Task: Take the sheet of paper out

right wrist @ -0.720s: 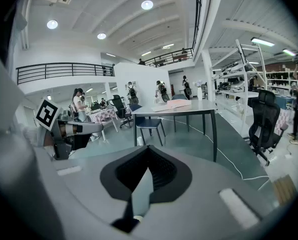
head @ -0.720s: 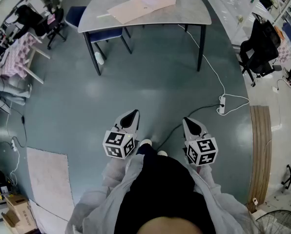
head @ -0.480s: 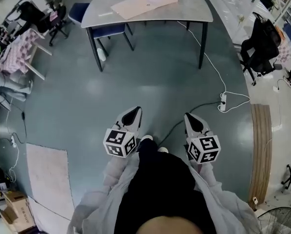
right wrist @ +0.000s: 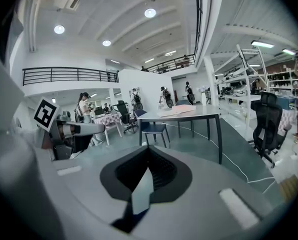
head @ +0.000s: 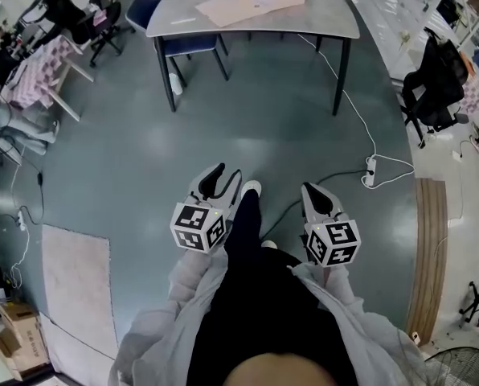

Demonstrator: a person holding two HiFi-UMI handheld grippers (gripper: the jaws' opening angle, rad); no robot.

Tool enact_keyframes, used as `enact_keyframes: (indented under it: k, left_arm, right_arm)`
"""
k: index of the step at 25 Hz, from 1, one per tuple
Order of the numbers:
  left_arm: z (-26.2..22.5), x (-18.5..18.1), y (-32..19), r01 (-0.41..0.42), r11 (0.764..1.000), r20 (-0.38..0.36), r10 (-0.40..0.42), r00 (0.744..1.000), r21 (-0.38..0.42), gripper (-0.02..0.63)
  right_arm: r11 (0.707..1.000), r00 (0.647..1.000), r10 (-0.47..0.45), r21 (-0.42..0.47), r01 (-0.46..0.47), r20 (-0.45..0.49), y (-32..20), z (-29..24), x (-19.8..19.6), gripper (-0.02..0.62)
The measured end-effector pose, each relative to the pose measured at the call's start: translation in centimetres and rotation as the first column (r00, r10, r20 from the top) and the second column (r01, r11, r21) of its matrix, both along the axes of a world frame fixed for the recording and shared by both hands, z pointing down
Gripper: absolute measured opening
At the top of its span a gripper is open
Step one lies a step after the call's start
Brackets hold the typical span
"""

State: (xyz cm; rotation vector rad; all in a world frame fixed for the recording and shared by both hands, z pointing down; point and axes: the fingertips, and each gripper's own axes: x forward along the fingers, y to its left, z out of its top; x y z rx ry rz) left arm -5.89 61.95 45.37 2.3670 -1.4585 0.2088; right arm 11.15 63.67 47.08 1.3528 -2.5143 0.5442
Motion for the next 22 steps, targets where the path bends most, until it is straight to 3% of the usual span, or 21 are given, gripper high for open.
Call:
enact_keyframes:
  k: [11,22]
  left_arm:
    - [0.4,-0.2,-8.6,-0.048,0.999,-0.027,0.048,0.998,-0.002,0.166]
    - [-0.4,-2.4,-21.2,-0.071,0.997,-0.035,0.07,0.997,-0.01,0.161]
  right_arm:
    - [0.999,0.999,0.032,-0.012,-0.032,0.023,-8.0,-0.3,-1.3,0.008]
    - [0.998,0.997,0.066,-0.013,-0.066,0.048,-21.4,-1.5,-3.2,0.008]
